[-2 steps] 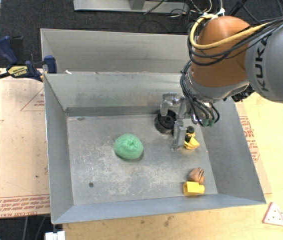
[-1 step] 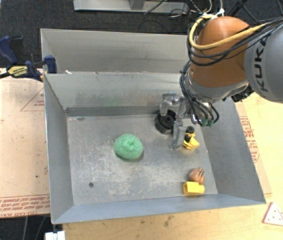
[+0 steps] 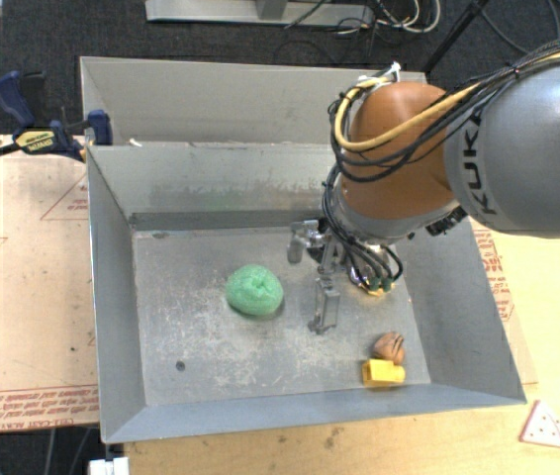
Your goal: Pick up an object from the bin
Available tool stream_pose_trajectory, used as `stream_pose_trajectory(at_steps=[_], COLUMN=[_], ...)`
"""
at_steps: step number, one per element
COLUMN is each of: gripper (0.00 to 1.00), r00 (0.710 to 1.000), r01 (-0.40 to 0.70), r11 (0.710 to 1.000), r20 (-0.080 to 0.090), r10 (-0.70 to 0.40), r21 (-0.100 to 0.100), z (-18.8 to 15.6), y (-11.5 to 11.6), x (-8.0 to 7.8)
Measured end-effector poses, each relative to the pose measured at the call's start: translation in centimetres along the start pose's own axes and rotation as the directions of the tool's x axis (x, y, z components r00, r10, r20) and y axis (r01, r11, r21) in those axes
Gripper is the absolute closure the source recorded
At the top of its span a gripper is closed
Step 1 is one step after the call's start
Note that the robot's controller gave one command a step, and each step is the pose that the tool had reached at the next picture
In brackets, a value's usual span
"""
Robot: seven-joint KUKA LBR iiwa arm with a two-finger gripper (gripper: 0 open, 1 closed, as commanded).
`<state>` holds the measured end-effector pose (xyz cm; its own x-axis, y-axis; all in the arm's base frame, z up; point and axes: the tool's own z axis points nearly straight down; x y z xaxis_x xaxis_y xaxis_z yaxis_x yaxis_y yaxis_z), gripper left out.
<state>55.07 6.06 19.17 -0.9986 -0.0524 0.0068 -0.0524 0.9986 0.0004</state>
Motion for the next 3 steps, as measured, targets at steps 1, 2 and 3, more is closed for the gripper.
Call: stream_pose_trajectory(at_steps=[1, 2, 3], gripper=[0.0, 0.0, 1.0], r00=[0.999, 1.0, 0.974], r01=[0.031, 0.014, -0.225], r11=[1.0, 1.0, 0.974], r20=[0.01, 0.011, 0.007], r10=[-0.031, -0.014, 0.225], r21=[-0.001, 0.0, -0.002], z=[1.5, 5.7, 8.0], y=[1.0, 2.5, 5.9], x=[-1.4, -3.3, -3.3])
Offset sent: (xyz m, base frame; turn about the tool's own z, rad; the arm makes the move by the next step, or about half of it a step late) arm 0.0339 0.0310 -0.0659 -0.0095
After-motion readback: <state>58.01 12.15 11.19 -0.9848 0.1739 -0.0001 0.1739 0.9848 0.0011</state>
